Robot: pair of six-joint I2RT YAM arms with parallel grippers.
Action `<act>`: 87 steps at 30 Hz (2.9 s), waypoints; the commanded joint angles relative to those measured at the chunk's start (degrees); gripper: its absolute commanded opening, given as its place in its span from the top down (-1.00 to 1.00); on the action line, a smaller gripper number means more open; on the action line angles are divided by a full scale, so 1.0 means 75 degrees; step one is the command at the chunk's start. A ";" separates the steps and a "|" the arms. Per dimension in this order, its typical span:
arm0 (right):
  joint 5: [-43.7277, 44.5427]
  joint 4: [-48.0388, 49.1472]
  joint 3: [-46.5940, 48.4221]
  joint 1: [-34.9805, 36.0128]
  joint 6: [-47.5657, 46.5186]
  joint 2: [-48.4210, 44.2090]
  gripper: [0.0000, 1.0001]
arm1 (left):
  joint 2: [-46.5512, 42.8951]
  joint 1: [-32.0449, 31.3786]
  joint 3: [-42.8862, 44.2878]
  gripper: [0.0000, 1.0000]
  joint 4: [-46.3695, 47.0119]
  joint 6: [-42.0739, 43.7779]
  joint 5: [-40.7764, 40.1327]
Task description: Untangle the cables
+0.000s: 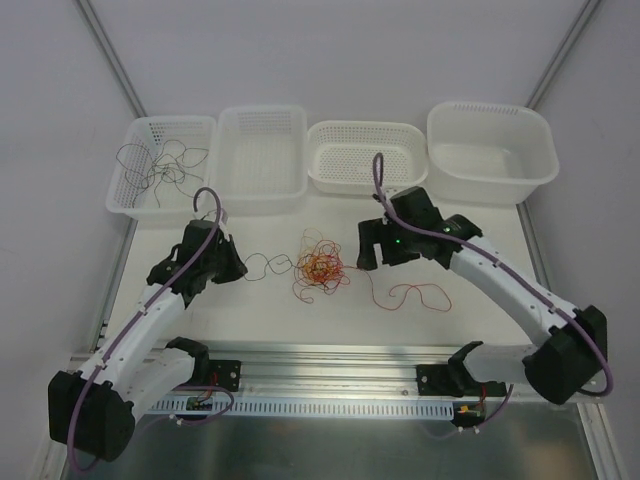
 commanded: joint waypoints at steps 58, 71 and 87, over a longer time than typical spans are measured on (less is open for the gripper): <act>0.2824 -0.0234 -0.0356 -0.3705 0.0802 0.1278 0.99 | -0.0522 -0.0019 0.7658 1.00 -0.3491 0.3254 -0.7774; 0.0808 0.0222 -0.0801 -0.5956 0.1108 0.0868 0.99 | 0.0053 0.0776 0.6558 1.00 -0.3444 0.3584 -0.8013; 0.0713 0.1007 -0.0697 -0.1612 0.1435 0.1160 0.99 | -0.0181 0.0790 0.2070 -0.09 -0.1406 0.0713 0.0447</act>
